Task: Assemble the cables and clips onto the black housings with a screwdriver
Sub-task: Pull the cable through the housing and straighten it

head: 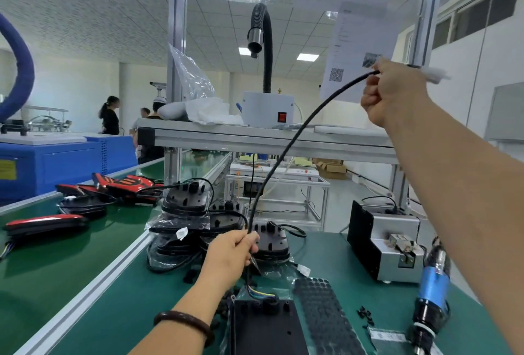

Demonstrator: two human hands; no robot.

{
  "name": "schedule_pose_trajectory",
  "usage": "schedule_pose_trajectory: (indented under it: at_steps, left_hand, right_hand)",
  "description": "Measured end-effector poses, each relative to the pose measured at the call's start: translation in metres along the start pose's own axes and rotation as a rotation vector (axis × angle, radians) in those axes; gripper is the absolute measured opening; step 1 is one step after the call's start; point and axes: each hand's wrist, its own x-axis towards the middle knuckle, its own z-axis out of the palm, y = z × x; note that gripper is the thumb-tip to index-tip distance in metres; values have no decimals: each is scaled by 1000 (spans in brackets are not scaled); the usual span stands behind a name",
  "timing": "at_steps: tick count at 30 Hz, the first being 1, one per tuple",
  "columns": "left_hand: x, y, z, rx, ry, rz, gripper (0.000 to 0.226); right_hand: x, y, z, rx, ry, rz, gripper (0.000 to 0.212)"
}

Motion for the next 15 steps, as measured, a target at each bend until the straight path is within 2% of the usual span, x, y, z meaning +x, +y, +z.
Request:
schedule_pose_trajectory:
  at_steps: [6, 10, 15]
  left_hand:
    - [-6, -13, -1, -129, 77, -133, 26]
    - [-10, -22, -4, -120, 123, -150, 25]
    - [-13, -20, -4, 130, 85, -38, 25]
  right_hand:
    - [0, 30, -23, 27, -59, 127, 47]
    - [5, 26, -42, 10, -4, 208, 47]
    - [18, -21, -48, -247, 10, 210, 37]
